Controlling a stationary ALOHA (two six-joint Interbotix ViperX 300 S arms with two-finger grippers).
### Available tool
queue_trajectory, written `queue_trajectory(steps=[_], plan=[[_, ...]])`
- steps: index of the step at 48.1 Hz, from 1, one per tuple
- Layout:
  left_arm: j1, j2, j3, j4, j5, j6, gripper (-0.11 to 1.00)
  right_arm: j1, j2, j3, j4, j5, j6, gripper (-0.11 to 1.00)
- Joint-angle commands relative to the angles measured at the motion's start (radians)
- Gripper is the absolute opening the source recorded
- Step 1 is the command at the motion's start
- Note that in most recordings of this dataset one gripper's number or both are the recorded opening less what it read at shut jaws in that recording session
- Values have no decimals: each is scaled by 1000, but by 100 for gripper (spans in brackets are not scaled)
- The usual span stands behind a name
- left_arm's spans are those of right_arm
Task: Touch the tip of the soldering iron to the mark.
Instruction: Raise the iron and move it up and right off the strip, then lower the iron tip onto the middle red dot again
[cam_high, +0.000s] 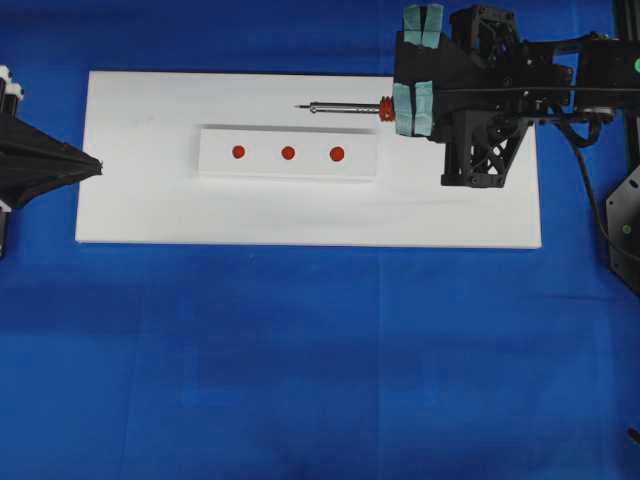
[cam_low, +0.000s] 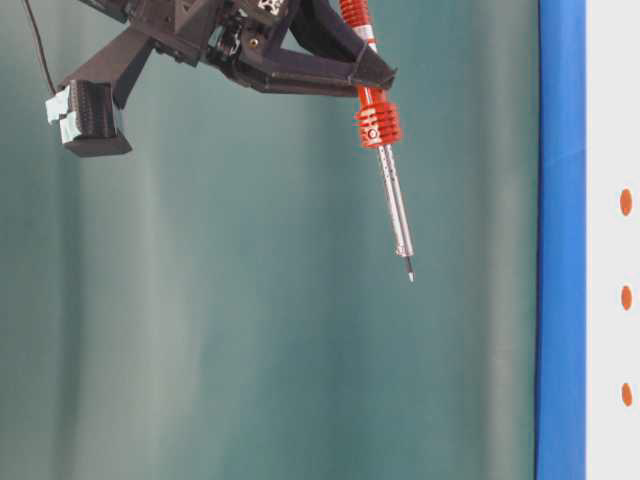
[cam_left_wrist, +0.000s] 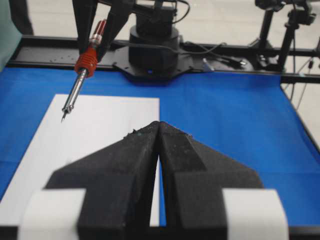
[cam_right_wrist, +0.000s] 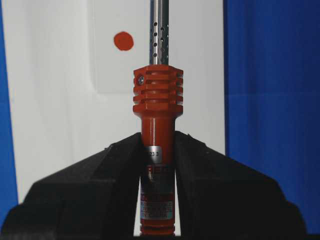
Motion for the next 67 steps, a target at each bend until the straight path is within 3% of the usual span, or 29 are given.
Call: queue_trajectory(steps=[1,42,67], plan=[[-2,3,-11,2,-12,-2,0,2,-8,-12,0,-6,2,6],[-2,3,-9,2,-11,-2,0,-11,272,-6,3,-117,9,6],[-3,3,-8,2,-8,-2,0,-17,310,-5,3,-137,8,6]])
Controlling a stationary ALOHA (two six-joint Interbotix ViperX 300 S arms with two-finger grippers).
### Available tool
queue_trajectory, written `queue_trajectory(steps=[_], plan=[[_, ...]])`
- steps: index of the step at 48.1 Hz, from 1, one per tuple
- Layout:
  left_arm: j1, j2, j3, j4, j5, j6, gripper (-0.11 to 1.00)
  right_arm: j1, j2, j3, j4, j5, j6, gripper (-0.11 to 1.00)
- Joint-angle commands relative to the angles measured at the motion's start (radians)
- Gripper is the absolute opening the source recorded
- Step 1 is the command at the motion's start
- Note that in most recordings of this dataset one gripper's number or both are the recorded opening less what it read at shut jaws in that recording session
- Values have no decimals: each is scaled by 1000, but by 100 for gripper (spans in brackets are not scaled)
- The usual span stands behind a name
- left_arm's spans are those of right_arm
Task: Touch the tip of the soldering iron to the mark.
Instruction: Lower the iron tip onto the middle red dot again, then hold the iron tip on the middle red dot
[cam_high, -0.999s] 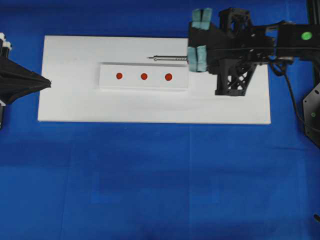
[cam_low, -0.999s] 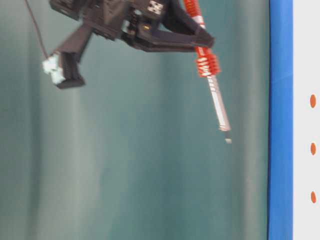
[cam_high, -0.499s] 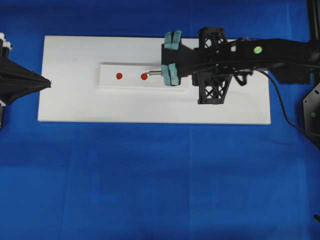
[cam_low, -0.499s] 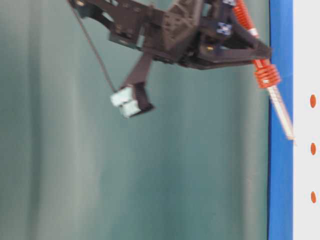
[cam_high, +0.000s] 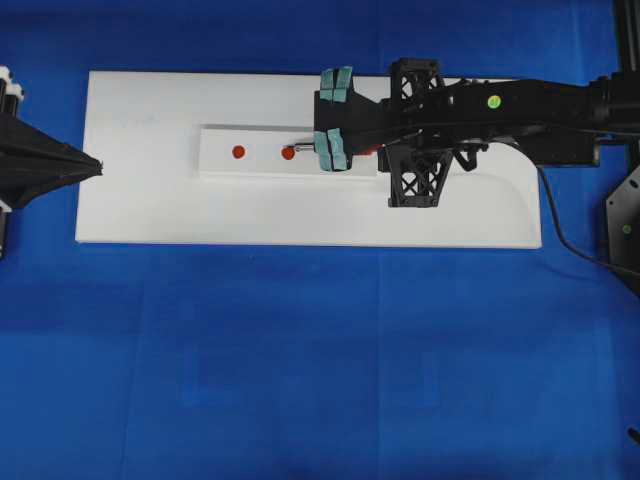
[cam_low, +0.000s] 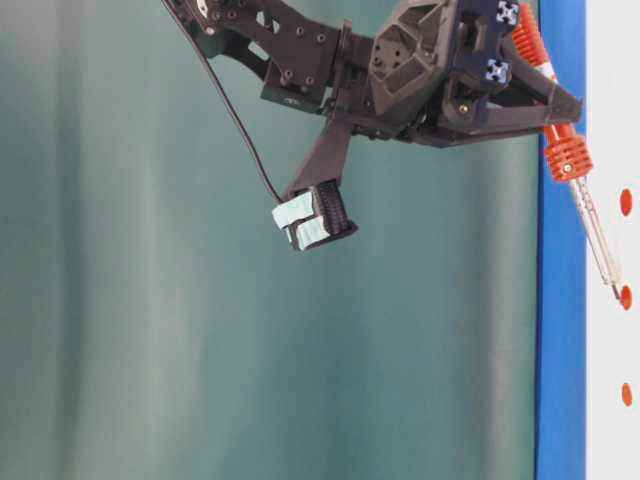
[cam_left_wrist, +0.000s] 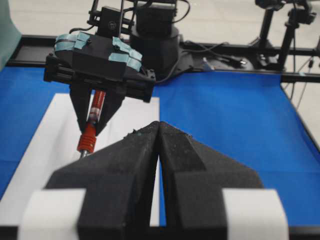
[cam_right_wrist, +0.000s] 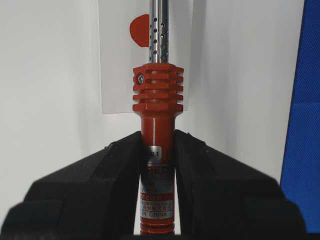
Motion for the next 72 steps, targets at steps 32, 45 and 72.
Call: queue_trajectory(steps=[32,45,72], plan=[[-3,5,-11,2,-12,-2,0,6,-11,-6,6,12,-12,6],[-3,5,-11,2,-12,-2,0,8,-12,-5,8,14,-14,6],[-3,5,-11,2,-12,-5,0,8,-12,-5,8,14,-12,6]])
